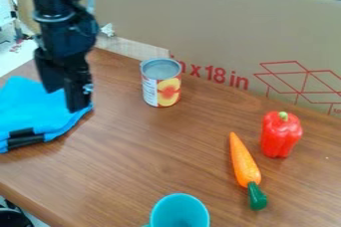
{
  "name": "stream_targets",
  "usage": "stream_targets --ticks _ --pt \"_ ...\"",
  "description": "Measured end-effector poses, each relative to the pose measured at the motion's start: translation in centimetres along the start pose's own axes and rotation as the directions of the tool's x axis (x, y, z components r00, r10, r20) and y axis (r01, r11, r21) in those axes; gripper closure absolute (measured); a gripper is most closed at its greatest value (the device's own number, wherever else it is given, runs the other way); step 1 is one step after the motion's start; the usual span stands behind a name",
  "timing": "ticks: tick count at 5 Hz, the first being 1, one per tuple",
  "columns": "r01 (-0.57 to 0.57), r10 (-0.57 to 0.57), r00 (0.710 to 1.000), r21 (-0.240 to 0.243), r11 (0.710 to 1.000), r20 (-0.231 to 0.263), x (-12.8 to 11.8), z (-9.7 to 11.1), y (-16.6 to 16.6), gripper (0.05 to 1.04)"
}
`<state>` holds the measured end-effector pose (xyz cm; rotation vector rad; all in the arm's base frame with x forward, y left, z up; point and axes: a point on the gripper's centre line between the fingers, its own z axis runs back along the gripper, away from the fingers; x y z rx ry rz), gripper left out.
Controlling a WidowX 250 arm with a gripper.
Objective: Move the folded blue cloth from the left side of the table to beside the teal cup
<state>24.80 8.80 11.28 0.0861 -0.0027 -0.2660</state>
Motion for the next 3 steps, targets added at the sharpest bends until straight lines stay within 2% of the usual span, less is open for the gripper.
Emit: stream_targets --ticks 1,3 --pt "-0.016 0.018 0.998 0.029 0.999 -0.065 -0.9 -1.6 3.9 0.083" --pt "-0.071 0.074 0.991 0.035 0.997 -0.110 -2.9 -2.7 8.5 0.083"
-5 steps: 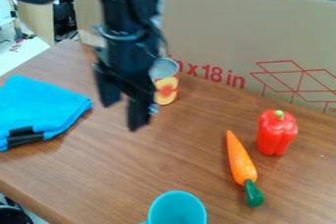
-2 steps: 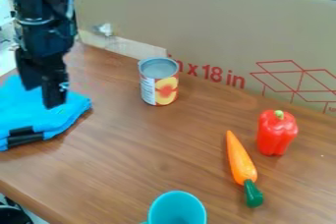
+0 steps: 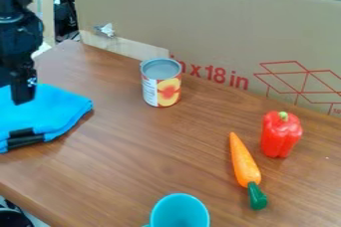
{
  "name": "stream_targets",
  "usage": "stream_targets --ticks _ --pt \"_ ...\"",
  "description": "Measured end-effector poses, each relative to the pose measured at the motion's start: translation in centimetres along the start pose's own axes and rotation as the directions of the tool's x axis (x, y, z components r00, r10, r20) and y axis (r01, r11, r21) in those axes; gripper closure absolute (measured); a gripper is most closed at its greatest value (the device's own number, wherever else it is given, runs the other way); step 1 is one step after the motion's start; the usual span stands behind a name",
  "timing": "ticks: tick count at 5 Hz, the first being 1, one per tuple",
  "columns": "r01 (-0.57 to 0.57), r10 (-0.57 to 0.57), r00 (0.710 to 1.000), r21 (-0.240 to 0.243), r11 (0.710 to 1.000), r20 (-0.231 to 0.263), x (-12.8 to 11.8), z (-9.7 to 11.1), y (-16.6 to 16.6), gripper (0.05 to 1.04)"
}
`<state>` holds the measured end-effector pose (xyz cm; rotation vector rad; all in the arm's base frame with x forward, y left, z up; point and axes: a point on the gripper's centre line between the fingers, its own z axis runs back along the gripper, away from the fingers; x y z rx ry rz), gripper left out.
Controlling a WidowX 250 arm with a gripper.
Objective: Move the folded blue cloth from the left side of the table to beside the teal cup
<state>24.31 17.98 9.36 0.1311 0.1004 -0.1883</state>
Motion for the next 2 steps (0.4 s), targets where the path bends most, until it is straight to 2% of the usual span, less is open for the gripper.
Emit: stream_targets --ticks 1,2 --pt "-0.009 0.010 1.000 0.027 1.000 -0.011 -0.2 -0.9 1.0 0.083" --pt "0.012 -0.012 1.000 0.066 0.998 0.007 0.3 -2.2 1.4 0.083"
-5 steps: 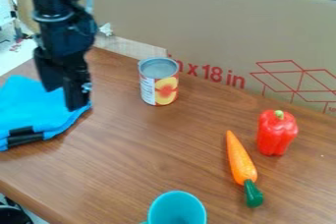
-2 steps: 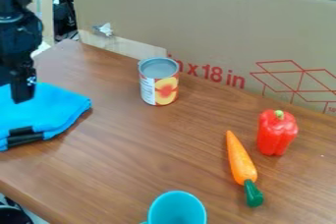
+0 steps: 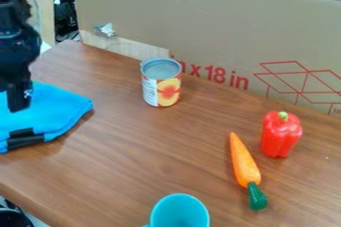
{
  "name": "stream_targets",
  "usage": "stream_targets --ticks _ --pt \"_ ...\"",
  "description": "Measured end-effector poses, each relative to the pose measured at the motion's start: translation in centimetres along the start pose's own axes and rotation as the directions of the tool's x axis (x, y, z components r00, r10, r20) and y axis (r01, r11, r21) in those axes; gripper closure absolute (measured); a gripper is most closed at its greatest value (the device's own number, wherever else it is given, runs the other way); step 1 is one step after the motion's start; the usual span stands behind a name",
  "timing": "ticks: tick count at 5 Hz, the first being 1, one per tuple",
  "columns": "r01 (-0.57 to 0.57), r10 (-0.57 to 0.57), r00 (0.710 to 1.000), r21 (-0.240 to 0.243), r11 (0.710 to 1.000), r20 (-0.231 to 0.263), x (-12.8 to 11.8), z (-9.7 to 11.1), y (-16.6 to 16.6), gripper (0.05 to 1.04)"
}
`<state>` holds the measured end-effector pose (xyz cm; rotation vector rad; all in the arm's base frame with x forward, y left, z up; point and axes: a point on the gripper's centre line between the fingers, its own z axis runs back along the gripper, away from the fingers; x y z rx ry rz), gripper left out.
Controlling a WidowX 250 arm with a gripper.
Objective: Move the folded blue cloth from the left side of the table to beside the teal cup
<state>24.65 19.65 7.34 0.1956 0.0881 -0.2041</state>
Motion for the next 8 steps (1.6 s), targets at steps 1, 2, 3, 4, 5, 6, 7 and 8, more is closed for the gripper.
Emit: stream_targets --ticks 1,2,3,4,5,6,7,8 --pt "0.001 -0.001 0.999 -0.010 1.000 0.044 -0.1 -1.1 0.7 0.083" --pt "0.001 0.004 0.998 -0.071 0.997 0.059 -0.1 -3.3 0.7 0.083" --pt "0.000 0.007 0.997 -0.091 0.996 0.078 0.2 -4.1 0.5 0.083" --pt "0.010 0.003 0.996 -0.140 0.990 0.094 0.6 -5.0 -1.4 0.083" --pt "0.061 -0.031 0.990 -0.220 0.974 0.139 1.4 -4.3 -5.4 0.083" --pt "0.099 -0.042 0.981 -0.300 0.949 0.189 2.5 -3.0 -10.5 0.083" --pt "0.145 -0.070 0.973 -0.346 0.927 0.220 3.8 -2.2 -14.5 0.083" --pt "0.199 -0.106 0.964 -0.397 0.896 0.244 5.3 -1.4 -19.1 0.083"
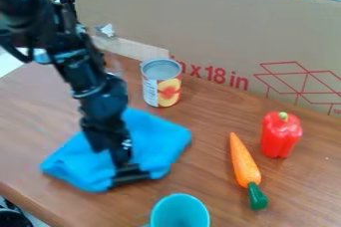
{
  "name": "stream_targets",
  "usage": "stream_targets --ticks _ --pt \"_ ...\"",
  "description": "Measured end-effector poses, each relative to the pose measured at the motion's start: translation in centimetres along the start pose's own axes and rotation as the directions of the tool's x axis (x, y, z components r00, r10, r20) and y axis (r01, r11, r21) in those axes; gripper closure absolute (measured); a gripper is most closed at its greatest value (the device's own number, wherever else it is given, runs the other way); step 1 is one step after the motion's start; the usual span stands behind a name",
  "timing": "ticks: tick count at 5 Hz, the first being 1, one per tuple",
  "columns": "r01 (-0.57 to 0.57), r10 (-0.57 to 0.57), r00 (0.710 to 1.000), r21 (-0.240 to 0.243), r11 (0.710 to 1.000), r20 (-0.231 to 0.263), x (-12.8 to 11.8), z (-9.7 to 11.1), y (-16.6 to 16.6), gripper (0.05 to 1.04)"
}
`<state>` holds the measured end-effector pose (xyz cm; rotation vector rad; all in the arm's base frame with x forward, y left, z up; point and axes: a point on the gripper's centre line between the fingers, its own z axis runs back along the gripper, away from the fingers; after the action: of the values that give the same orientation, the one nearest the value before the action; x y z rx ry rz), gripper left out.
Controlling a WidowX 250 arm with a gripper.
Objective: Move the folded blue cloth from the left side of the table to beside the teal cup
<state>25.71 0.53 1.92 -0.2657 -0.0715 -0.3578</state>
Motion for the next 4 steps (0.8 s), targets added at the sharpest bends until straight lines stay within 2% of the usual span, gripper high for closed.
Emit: stream_targets --ticks 1,2,3,4 --pt "-0.076 0.076 0.997 -0.039 0.996 -0.001 0.3 -0.4 -1.4 0.083" --pt "-0.117 0.113 0.991 -0.074 0.990 -0.067 -0.9 -0.5 -3.7 0.084" --pt "-0.167 0.162 0.979 -0.031 0.985 -0.121 -1.9 0.3 -3.5 0.084" --pt "-0.173 0.172 0.977 0.003 0.985 -0.124 -2.4 1.9 -3.2 0.084"
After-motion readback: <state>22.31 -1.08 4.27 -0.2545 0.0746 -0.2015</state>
